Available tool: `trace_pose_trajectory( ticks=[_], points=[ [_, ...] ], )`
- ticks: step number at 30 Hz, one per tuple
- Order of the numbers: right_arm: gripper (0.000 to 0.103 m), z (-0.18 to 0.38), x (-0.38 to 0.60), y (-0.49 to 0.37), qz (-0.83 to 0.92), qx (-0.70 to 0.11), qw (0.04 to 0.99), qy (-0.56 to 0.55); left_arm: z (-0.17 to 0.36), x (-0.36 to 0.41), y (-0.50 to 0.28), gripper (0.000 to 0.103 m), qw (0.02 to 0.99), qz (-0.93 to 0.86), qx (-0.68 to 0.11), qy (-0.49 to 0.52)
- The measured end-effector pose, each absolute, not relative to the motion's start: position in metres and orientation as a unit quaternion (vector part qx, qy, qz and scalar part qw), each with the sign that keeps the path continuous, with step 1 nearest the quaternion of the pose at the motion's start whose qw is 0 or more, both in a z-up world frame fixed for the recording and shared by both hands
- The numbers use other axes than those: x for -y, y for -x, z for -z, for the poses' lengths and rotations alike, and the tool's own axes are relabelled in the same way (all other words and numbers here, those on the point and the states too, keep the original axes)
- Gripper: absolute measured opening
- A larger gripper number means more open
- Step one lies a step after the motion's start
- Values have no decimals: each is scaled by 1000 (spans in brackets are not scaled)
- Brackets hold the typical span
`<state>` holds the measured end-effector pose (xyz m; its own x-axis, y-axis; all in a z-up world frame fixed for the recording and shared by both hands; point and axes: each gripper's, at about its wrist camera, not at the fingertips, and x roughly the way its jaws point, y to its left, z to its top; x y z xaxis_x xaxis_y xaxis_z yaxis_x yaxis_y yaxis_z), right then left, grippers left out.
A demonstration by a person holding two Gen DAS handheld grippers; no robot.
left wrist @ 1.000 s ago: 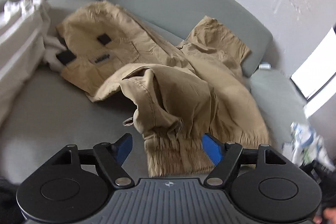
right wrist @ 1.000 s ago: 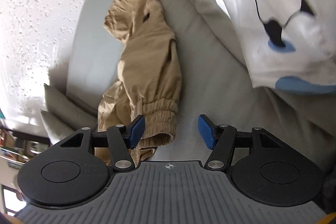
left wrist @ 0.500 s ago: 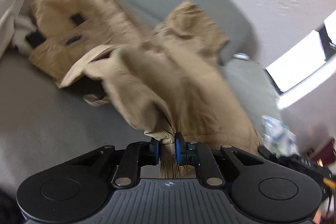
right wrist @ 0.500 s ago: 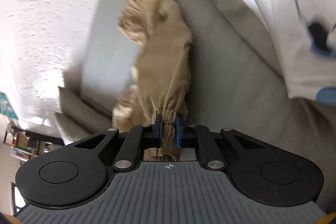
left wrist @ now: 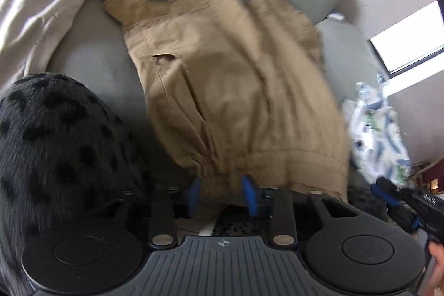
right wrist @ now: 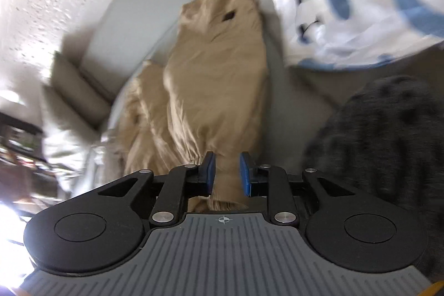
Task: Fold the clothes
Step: 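Lay the tan jacket flat on the sofa with both grippers and release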
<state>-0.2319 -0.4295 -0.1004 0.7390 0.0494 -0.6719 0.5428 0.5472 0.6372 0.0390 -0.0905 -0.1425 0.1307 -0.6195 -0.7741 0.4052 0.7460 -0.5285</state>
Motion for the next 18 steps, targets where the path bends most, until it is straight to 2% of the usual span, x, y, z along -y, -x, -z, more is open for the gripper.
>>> trace_pose_trajectory(
  ticks=[1,3,5,8,11,13,15,16,17,18],
  points=[
    [26,92,425,236,160,-317,830,-431,134,88,-31,43,754,360,-541,101],
    [33,71,417,238,153,-290,859,-394,121,90,-21,45,769,393,-494,102],
    [48,56,407,221,117,-271,880,-372,117,102,-15,51,785,412,-452,104],
    [48,65,386,185,58,-278,884,-371,125,135,-15,51,802,408,-429,76],
    [44,89,362,148,19,-308,885,-350,138,161,-12,52,821,401,-406,22],
    [38,106,348,129,16,-322,898,-299,144,167,-13,58,838,378,-393,-19],
    [39,123,342,115,30,-339,905,-256,154,168,-20,62,841,348,-413,-34],
    [34,132,344,109,46,-349,904,-243,160,168,-26,62,838,331,-433,-34],
    [22,142,348,110,71,-361,900,-235,166,167,-31,62,833,314,-455,-33],
    [15,152,356,112,92,-369,893,-242,172,165,-36,62,824,300,-479,-31]
  ],
)
